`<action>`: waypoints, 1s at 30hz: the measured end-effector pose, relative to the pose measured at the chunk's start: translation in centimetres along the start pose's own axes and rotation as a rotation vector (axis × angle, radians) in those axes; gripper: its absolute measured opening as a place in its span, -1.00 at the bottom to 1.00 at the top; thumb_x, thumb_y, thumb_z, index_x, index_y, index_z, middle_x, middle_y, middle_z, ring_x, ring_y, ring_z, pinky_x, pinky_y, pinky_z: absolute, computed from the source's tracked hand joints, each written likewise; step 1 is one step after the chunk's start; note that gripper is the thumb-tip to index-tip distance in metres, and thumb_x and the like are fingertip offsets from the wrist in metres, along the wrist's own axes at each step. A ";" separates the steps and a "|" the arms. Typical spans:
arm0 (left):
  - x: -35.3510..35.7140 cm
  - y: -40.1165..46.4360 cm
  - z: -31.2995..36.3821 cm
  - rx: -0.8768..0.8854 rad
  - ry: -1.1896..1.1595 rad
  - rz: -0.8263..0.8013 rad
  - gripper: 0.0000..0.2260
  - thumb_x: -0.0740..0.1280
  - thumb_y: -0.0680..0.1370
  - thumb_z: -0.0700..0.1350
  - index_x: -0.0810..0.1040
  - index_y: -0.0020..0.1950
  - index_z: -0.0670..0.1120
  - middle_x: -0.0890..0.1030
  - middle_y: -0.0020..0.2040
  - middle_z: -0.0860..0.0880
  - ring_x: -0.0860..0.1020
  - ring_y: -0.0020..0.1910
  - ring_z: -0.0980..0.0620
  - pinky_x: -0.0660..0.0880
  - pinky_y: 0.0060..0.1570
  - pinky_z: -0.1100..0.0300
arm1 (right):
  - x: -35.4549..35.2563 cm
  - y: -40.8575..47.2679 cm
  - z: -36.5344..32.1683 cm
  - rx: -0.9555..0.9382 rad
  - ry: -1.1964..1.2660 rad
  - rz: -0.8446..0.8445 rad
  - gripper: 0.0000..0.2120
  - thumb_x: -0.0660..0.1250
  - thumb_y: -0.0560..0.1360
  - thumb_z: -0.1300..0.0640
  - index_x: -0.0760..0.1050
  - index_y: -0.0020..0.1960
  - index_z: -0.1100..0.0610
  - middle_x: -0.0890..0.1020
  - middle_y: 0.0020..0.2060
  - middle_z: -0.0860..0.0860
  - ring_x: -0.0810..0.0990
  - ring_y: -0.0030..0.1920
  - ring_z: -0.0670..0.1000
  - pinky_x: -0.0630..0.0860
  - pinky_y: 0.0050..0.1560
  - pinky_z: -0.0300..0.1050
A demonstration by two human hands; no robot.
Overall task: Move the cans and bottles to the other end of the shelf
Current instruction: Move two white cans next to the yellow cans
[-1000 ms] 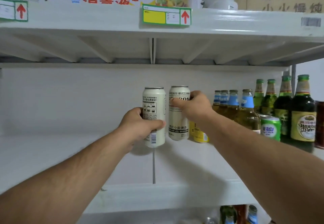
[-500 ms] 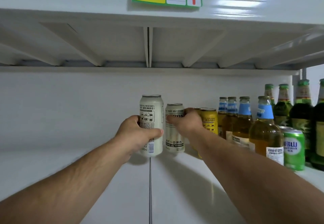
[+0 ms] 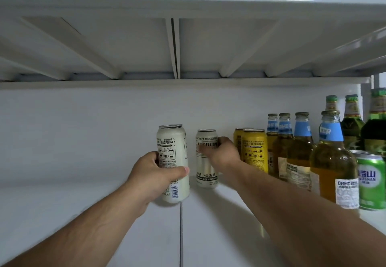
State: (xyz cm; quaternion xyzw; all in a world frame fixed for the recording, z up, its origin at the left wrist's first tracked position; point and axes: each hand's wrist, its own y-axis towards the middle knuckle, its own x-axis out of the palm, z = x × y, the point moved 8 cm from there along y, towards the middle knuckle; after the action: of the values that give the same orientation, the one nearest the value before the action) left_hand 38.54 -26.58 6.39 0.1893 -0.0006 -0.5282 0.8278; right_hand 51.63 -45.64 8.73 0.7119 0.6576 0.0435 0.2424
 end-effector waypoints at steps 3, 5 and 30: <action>-0.1 -0.2 -0.2 0.002 0.004 0.003 -0.59 0.67 0.25 -0.11 0.68 0.06 -0.02 0.77 -0.07 0.04 0.74 -0.05 -0.02 0.63 0.16 -0.10 | -0.1 -0.5 0.0 0.012 -0.042 -0.035 -0.58 0.49 0.48 -0.09 0.54 0.21 0.14 0.68 -0.03 0.04 0.66 -0.02 0.09 0.55 -0.12 -0.11; -0.1 -0.4 -0.2 0.006 0.001 0.006 -0.64 0.67 0.31 -0.15 0.68 0.06 -0.02 0.77 -0.06 0.04 0.74 -0.04 -0.01 0.63 0.16 -0.09 | -0.6 -1.3 -0.4 0.022 -0.106 -0.067 -0.57 0.44 0.53 -0.09 0.49 0.23 0.18 0.64 -0.02 0.05 0.63 -0.05 0.07 0.52 -0.16 -0.13; 7.9 -0.8 2.8 0.001 0.073 -0.106 -0.57 0.68 0.29 -0.20 0.65 0.10 -0.07 0.76 -0.02 -0.01 0.73 -0.02 -0.03 0.64 0.16 -0.08 | -6.0 -9.8 0.4 -0.326 -0.665 -0.436 -0.66 0.38 0.47 0.05 0.29 -0.38 0.01 0.37 -0.45 -0.08 0.37 -0.42 -0.02 0.35 -0.38 -0.13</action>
State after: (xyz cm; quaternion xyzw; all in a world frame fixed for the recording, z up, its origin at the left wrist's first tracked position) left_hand 40.76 -34.73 7.19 0.2086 0.0395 -0.5640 0.7980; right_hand 42.05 -51.29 6.03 0.4840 0.6633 -0.1370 0.5541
